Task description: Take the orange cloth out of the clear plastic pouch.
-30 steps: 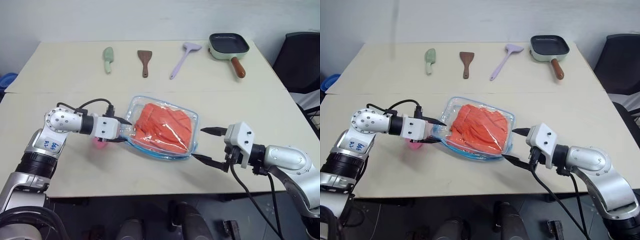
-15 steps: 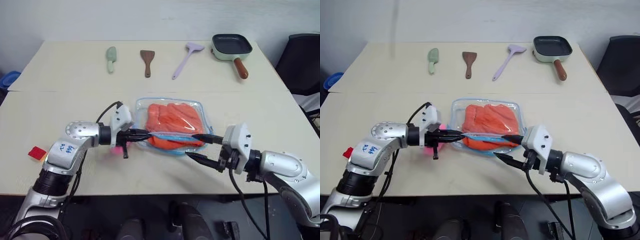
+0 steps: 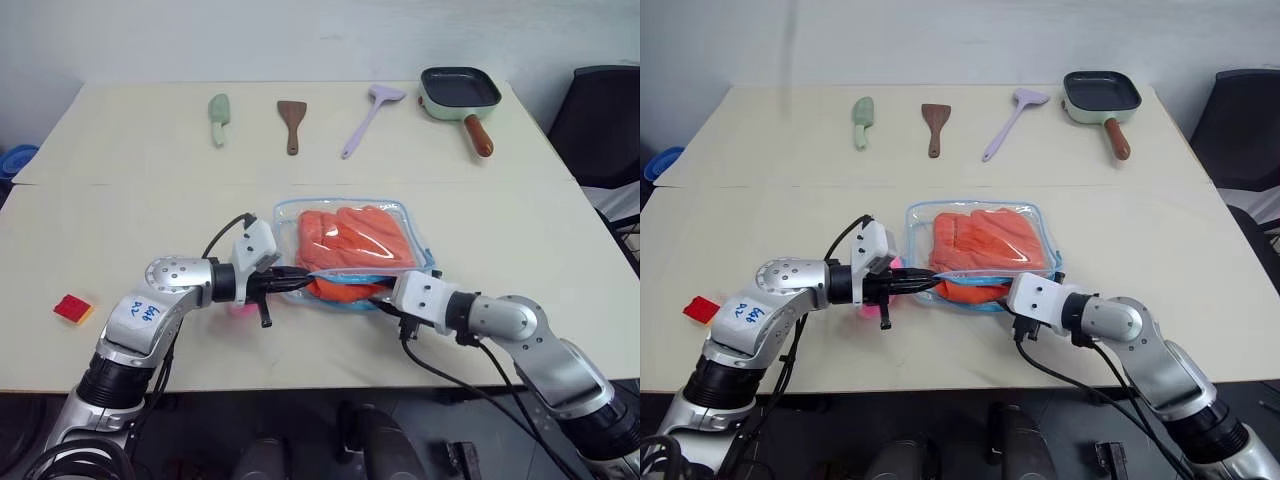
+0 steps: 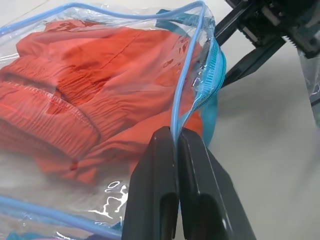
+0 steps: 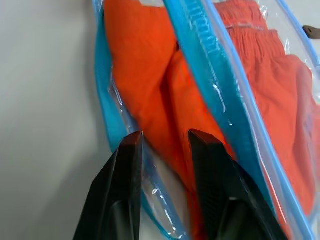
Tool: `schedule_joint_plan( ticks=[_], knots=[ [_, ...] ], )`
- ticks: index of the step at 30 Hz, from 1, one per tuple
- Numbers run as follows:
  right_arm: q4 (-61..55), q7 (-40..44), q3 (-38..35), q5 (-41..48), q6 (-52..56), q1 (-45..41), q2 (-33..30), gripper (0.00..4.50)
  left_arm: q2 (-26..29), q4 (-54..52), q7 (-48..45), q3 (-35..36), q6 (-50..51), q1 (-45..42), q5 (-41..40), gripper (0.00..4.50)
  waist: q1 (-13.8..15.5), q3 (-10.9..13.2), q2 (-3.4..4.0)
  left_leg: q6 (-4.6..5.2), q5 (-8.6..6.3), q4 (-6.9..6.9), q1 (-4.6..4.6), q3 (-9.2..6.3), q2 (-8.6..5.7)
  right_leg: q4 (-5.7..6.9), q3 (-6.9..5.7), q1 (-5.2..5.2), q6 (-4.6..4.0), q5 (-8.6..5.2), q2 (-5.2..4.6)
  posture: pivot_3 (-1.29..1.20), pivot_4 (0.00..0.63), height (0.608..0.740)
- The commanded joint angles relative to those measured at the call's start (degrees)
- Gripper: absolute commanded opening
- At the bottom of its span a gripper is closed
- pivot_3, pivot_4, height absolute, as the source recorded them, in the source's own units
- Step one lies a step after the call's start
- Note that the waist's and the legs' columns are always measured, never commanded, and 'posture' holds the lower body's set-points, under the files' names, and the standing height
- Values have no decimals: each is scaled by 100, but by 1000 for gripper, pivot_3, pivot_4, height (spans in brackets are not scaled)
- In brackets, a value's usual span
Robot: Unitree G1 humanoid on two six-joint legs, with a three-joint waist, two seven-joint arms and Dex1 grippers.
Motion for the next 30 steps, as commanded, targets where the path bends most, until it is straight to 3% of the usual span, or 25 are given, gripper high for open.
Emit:
schedule_joint_plan(
  ticks=[1, 5, 9, 24, 30],
  knots=[
    [121, -10, -16, -220, -263, -91, 120, 2698, 11, -249, -31, 84, -75, -8, -77, 103, -2, 0, 0, 0, 0, 0, 0, 0, 1, 0, -1, 0, 0, 0, 0, 0, 150, 740],
    [304, -34, -24, -560, -484, -150, 160, 4041, 23, -332, -62, 59, -104, 62, -78, 103, -4, 0, 0, 0, 0, 0, 0, 0, 2, 0, 0, 0, 0, 0, -1, 0, 150, 740],
    [509, -19, -60, -777, -680, -182, 174, 4041, 3, -387, -59, 57, -90, 82, -95, 103, -7, 0, 0, -1, 0, 0, 0, 0, 3, 0, -1, 0, 0, 0, 0, 0, 150, 740],
    [851, 143, -365, -165, -25, -374, 837, 4041, 36, -421, -128, -45, -229, 109, -5, 103, -12, 0, 0, -1, 1, 0, 1, -1, 5, 3, -1, 0, -1, 0, 0, 0, 150, 740],
    [1253, 0, -167, -602, -266, -503, 901, 4041, 42, -436, -125, -43, -257, 131, -1, 103, -16, 0, 0, -1, 1, 0, 1, 0, 5, 3, 0, 0, -1, 0, 0, 0, 150, 740]
  ],
)
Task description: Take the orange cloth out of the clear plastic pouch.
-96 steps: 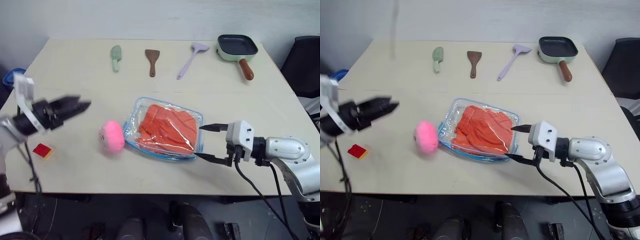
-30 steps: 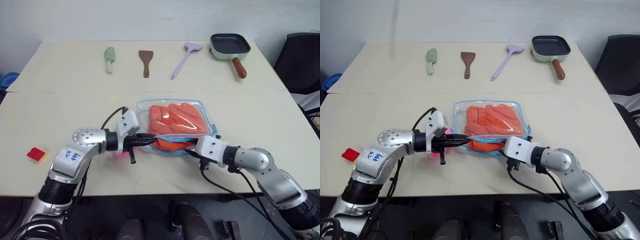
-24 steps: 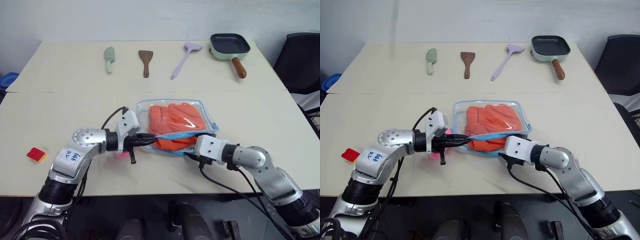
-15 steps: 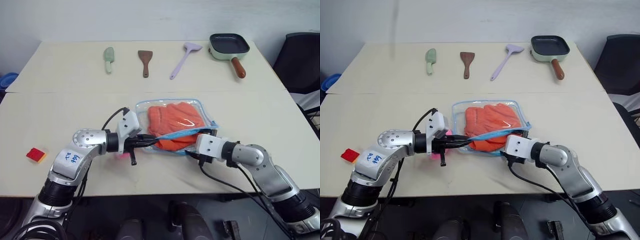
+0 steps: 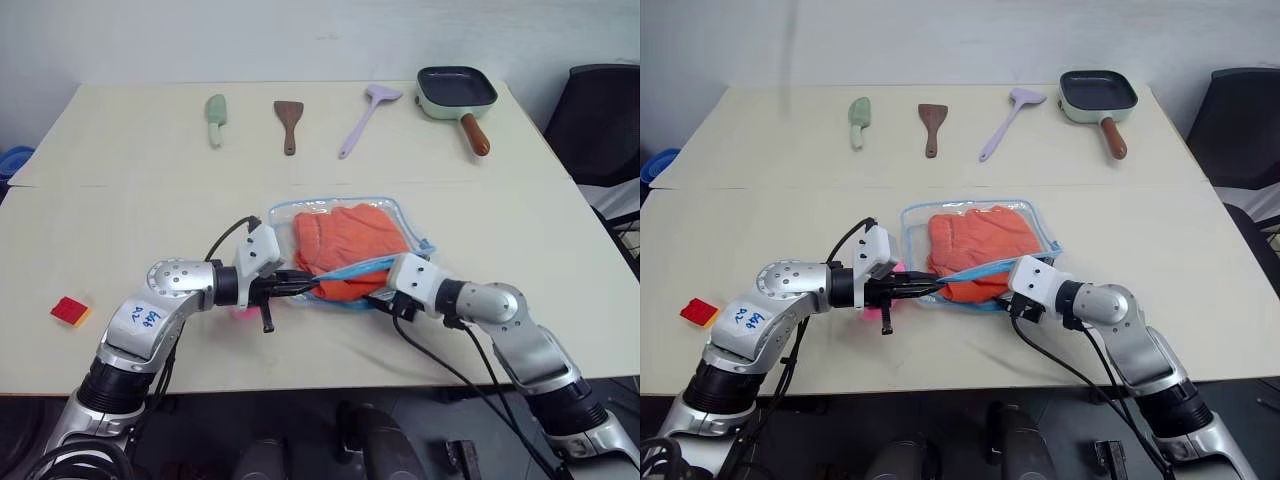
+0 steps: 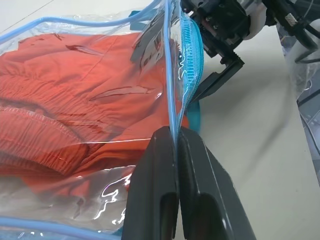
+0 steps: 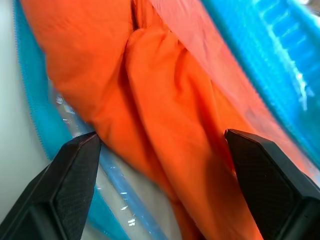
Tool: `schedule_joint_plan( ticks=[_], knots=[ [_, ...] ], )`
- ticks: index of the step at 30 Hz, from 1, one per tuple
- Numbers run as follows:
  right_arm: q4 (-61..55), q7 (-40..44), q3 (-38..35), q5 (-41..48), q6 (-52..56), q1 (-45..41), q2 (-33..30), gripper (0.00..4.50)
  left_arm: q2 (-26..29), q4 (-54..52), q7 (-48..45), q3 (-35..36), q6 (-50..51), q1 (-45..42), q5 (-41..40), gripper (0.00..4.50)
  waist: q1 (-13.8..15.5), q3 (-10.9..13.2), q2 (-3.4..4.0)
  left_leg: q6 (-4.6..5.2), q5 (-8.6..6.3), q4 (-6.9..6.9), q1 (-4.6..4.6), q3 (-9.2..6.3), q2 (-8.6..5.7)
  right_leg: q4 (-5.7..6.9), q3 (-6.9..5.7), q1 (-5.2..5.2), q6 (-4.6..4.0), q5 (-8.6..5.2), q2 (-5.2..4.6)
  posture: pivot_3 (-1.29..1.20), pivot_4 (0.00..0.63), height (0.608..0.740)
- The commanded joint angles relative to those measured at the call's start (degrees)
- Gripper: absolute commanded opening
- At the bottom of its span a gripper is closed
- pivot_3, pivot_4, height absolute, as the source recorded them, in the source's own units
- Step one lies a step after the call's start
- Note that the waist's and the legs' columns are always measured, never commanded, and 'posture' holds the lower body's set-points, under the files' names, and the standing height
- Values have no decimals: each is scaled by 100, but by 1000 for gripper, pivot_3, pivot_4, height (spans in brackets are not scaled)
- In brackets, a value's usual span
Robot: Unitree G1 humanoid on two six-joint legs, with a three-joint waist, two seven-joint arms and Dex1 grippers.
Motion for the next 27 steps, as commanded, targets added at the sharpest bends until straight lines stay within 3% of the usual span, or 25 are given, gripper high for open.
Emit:
schedule_joint_plan(
  ticks=[1, 8, 12, 17, 21, 27],
  knots=[
    [170, -108, 48, -183, -44, -57, 72, 4041, 38, -234, -57, 9, -127, 38, -14, 103, 0, 0, 0, 0, 0, 0, 0, 0, 0, 0, 0, 0, 0, 0, 0, 0, 150, 740],
    [935, -556, 543, -1379, -908, -361, -85, 4041, 25, -227, -37, 7, -161, 4, 13, 103, -6, -2, -2, 0, 0, 1, 4, 2, -2, 1, 3, 2, 0, 0, -2, 0, 150, 740],
    [1113, -553, 645, -1487, -1018, -401, 40, 3173, -5, -184, 11, 30, -165, -43, 15, 103, -7, -9, -11, 0, 0, 2, 5, 2, -1, 1, 3, 4, 0, 0, -3, 0, 150, 740],
    [1123, -352, 754, -1505, -1288, -349, -35, 1384, -90, -28, 109, 131, -83, -207, -46, 103, -4, -11, -15, 0, 0, 3, 5, 2, -1, 2, 3, 4, 0, 0, -4, 0, 150, 740],
    [978, -61, 968, -1799, -2172, -230, -475, 18, -340, 310, 491, 344, 149, -577, -79, 103, 36, -11, -15, 2, 1, 4, 4, -1, -6, 1, 1, 5, 0, 0, -9, 0, 150, 740],
    [133, 720, 930, -1086, -3130, 229, -1021, 18, -440, 936, 774, -22, -372, -960, 643, 103, 55, -15, -21, 2, 1, -1, 5, -4, -6, -3, -2, 8, 2, 1, -4, 0, 150, 740]
  ],
)
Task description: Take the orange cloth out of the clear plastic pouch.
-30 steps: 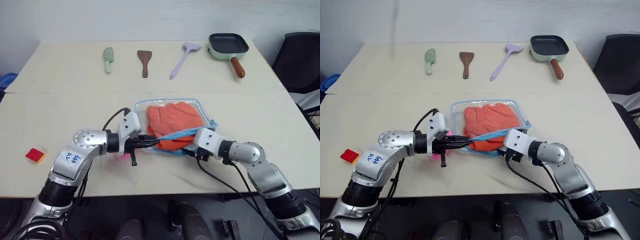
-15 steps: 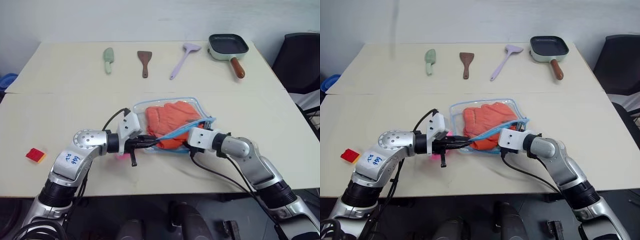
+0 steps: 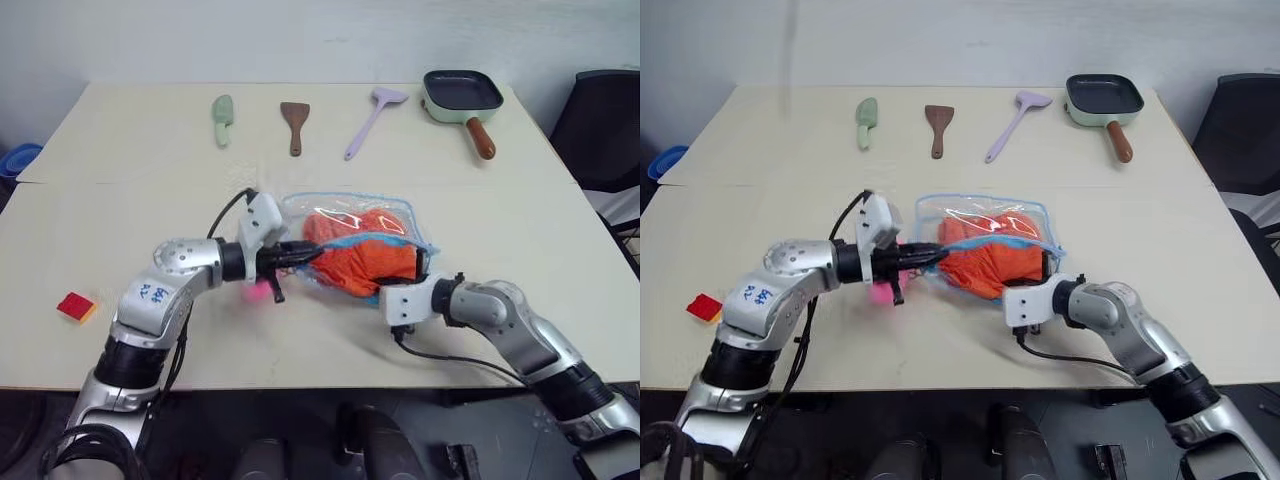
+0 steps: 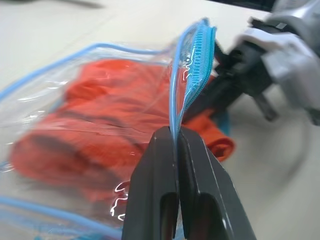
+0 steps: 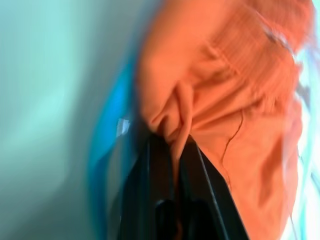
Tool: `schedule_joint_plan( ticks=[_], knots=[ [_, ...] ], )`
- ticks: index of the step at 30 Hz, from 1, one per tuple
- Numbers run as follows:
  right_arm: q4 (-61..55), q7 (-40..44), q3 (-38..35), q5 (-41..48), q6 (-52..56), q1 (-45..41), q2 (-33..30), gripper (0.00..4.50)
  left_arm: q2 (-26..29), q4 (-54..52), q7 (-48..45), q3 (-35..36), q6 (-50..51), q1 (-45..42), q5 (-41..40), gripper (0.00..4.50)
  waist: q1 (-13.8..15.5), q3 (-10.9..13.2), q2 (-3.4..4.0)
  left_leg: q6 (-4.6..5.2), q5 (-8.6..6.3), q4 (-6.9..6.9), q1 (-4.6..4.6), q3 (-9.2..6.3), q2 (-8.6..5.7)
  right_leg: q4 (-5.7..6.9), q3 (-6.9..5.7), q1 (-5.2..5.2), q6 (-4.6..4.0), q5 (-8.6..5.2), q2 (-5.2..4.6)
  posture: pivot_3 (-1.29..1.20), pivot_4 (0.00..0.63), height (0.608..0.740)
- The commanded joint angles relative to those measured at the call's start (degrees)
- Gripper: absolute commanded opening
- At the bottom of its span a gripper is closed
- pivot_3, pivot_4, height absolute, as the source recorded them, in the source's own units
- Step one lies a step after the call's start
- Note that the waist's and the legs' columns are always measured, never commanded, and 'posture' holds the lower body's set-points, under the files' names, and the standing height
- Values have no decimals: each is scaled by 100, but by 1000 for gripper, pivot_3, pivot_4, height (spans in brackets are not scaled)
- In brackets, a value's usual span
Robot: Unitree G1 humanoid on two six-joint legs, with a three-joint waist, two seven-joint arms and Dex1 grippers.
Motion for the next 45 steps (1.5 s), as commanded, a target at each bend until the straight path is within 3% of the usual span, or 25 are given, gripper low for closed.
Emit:
schedule_joint_plan(
  ticks=[1, 5, 10, 14, 18, 21, 26, 29, 33, 38, 40, 45],
  knots=[
    [-600, 740, 144, 630, -437, 443, -288, 18, 46, 380, 259, -249, -578, -158, 678, 103, 2, 0, 0, -1, 0, -1, 0, 0, 1, 2, 0, 0, 0, 0, 0, 0, 150, 740],
    [-1187, 1286, -94, 1239, -715, 853, -762, 18, 5, 1242, 665, -561, -1390, -388, 1534, 103, 29, 0, 0, -1, 0, 1, 1, 1, 0, -1, -1, 0, 0, 0, 0, 0, 150, 740],
    [-1379, 1805, -409, 1406, -953, 1536, -1640, 18, -122, 2106, 1063, -521, -1892, -714, 2009, 103, 48, 0, 0, 0, 0, 1, 3, 4, -2, 0, 0, 0, 0, 0, -1, 0, 150, 740],
    [-1018, 1485, -1076, 1258, -1055, 2118, -2045, 18, 9, 2332, 902, -453, -2225, -748, 2112, 103, 83, -3, -5, 1, -1, 0, 7, 9, -2, -1, 0, 2, 1, 1, -2, 0, 150, 740],
    [-152, 1022, -2273, 1240, -1086, 2767, -2372, 18, 461, 1813, 344, -401, -2332, -380, 2026, 103, 92, -3, -5, 2, -1, 1, 10, 14, -2, 0, 2, 6, 3, 2, -7, 0, 150, 740],
    [386, 655, -3141, 1500, -647, 3113, -2234, 18, 761, 1101, -355, -378, -2374, 131, 1639, 103, 89, -3, -6, 3, -1, 1, 15, 22, -2, 1, 6, 7, 5, 3, -10, 0, 150, 740],
    [711, 91, -4032, 2481, 897, 2932, -1370, 18, 1109, 183, -1062, -576, -2701, 894, 1566, 103, 87, -5, -1, 2, -2, -1, 12, 23, 5, -2, 9, 4, 2, 1, -5, 0, 150, 740],
    [475, -125, -4172, 2662, 1545, 2908, -957, 18, 1008, -47, -1167, -589, -2619, 1033, 1462, 103, 91, -13, 16, 2, -3, -4, 12, 24, 3, -2, 14, 3, 2, 1, -5, 0, 150, 740],
    [253, -1137, -4280, 2701, 2608, 2491, -223, 18, 813, -201, -1179, -686, -2234, 1023, 1449, 103, 82, -14, 19, 4, -3, -3, 12, 25, 2, 0, 19, 2, 3, 2, -4, 0, 150, 740],
    [222, -1430, -4026, 2360, 2788, 2262, -83, 18, 619, 28, -977, -657, -1735, 780, 1569, 103, 71, -20, 42, 4, -3, -6, 12, 27, 2, 2, 23, -2, 4, 2, 0, 0, 150, 740],
    [259, -1374, -3895, 2259, 2704, 2280, -109, 0, 495, 65, -985, -572, -1455, 672, 1390, 510, 84, -20, 42, 5, -3, -5, 12, 27, 1, 2, 23, -1, 4, 2, 1, 0, 150, 740],
    [56, -937, -3947, 2452, 2727, 2467, -228, 1350, 461, -134, -1108, -350, -960, 666, 1001, 1907, 78, -20, 42, 7, -3, -7, 10, 25, 0, 0, 22, -1, 5, 2, 1, 0, 150, 740]
  ],
)
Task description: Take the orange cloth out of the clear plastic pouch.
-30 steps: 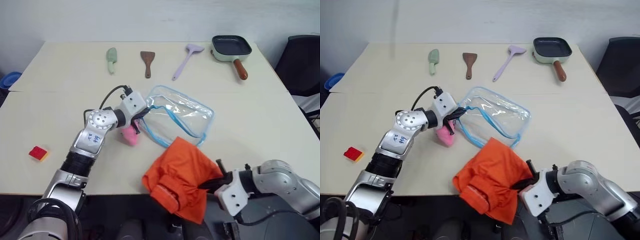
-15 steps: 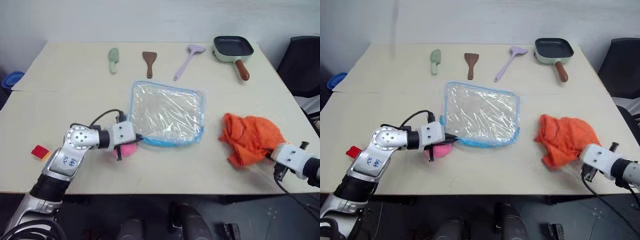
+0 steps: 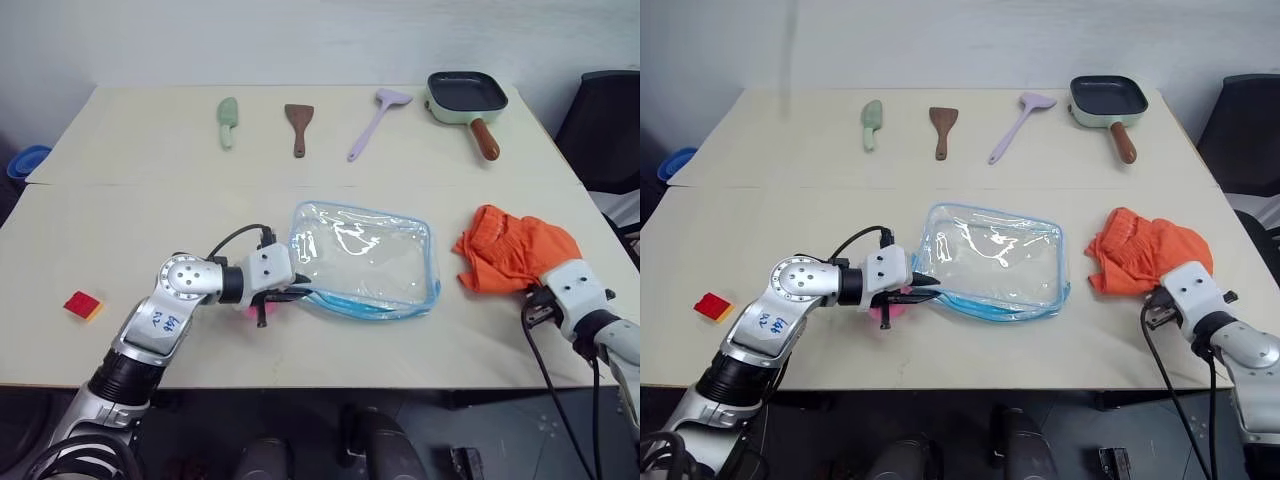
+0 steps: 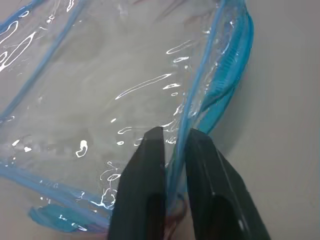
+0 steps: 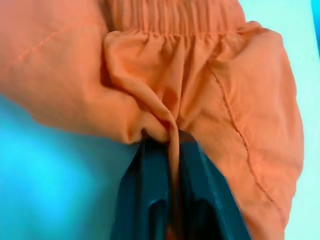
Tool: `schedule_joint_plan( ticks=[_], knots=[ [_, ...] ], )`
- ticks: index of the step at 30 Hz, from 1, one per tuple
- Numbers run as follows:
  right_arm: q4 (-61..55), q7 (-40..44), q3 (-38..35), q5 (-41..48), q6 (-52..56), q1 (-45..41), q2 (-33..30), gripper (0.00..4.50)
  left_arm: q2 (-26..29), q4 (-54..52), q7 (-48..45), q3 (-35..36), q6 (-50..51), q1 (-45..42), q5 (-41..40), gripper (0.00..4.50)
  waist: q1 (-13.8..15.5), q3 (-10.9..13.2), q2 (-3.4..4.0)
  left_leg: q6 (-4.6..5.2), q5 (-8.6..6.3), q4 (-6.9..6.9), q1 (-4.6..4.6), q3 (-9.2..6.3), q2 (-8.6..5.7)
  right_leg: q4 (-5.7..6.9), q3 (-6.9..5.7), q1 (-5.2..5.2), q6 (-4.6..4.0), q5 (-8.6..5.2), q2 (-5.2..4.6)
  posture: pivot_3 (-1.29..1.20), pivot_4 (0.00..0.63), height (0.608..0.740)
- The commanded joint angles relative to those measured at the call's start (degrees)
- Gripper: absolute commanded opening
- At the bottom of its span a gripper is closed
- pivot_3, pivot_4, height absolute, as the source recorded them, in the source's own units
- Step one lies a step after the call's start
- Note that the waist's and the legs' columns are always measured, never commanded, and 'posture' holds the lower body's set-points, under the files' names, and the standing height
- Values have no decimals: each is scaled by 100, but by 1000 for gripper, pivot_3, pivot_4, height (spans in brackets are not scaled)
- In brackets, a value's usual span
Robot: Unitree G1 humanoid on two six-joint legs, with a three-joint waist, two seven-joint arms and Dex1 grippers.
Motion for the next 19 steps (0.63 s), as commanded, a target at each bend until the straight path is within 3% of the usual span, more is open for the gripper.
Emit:
schedule_joint_plan(
  ticks=[1, 4, 8, 9, 13, 19],
  knots=[
    [-400, 394, -226, 253, 10, 177, -190, 1673, 27, -211, -84, 267, 406, 5, -412, 2216, -2, 0, 0, 0, 0, 0, 0, -1, 0, 0, -1, 0, 0, 0, 0, 0, 150, 740],
    [-1006, 888, -705, 804, 414, 541, -341, 2692, 68, -320, -113, 795, 990, -48, -1024, 3124, -2, 0, 0, 0, 0, 1, 0, -3, 1, 2, -1, 0, 0, 0, 1, 0, 150, 740],
    [-1699, 1585, -2035, 1924, 1441, 1081, -558, 4014, 330, -87, -208, 1861, 1844, -334, -2022, 4299, 1, 1, -1, 0, 0, 2, -3, -6, 3, 0, -3, 0, 0, 0, 2, 0, 150, 740],
    [-1771, 1753, -2404, 2154, 1688, 1225, -621, 4337, 496, 50, -351, 2100, 1908, -358, -2201, 4309, 3, 1, -2, 0, 0, 2, -6, -5, 2, 0, -3, -2, 0, 0, 2, 0, 150, 740],
    [-1590, 2608, -3877, 2708, 2502, 2039, -913, 4424, 1595, 961, -1378, 2689, 1567, -273, -2411, 4309, -15, 1, -2, -5, -3, -5, -3, -8, 6, -4, -5, -4, -5, -3, 14, 0, 150, 740],
    [-886, 2885, -4675, 2680, 2680, 2406, -1085, 4424, 2446, 2547, -2281, 2652, 499, -420, -2020, 4309, -12, 1, -3, 7, -12, -8, -3, -4, 3, -19, -6, -1, -4, -8, 20, 0, 150, 740]
  ],
)
